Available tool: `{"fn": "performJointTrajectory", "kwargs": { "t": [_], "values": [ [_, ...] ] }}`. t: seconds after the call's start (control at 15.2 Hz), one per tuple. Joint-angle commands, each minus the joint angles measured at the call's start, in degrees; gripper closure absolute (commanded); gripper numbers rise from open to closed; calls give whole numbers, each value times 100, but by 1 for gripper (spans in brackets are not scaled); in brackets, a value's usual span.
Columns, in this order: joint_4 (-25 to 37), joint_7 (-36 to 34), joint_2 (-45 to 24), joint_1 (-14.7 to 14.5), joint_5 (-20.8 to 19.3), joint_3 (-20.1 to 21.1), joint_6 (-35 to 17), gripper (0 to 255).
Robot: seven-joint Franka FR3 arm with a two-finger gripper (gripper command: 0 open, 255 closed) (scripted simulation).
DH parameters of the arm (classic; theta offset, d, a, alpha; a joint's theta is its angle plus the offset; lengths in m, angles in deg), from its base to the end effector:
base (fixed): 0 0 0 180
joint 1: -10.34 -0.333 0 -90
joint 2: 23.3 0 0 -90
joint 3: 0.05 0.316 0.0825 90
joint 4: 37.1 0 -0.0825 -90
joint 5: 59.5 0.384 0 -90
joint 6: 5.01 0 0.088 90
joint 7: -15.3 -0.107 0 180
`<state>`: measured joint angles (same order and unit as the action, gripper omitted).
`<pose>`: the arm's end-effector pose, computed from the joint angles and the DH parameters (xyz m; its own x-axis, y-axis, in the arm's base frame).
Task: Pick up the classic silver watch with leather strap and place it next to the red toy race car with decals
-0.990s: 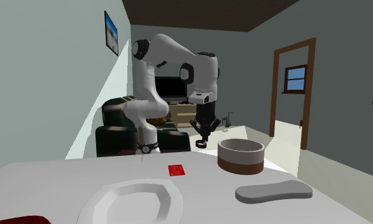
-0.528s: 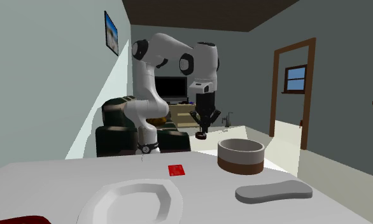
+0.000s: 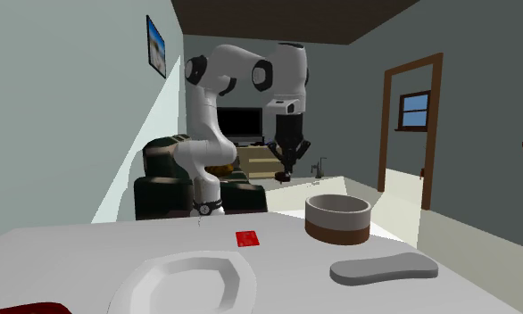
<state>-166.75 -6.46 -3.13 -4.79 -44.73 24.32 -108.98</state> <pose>0.3205 0.3055 0.4781 0.9684 0.1996 -0.1498 0.1949 -0.9798 -0.0455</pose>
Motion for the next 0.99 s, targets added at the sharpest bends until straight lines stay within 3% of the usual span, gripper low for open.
{"fn": "performJointTrajectory", "kwargs": {
  "t": [0.0,0.2,0.92],
  "values": [
    [124,-2,53,5,-6,-33,180,255],
    [308,-20,84,12,-19,-62,394,255],
    [251,1461,28,664,-617,-1119,506,255]
  ]
}}
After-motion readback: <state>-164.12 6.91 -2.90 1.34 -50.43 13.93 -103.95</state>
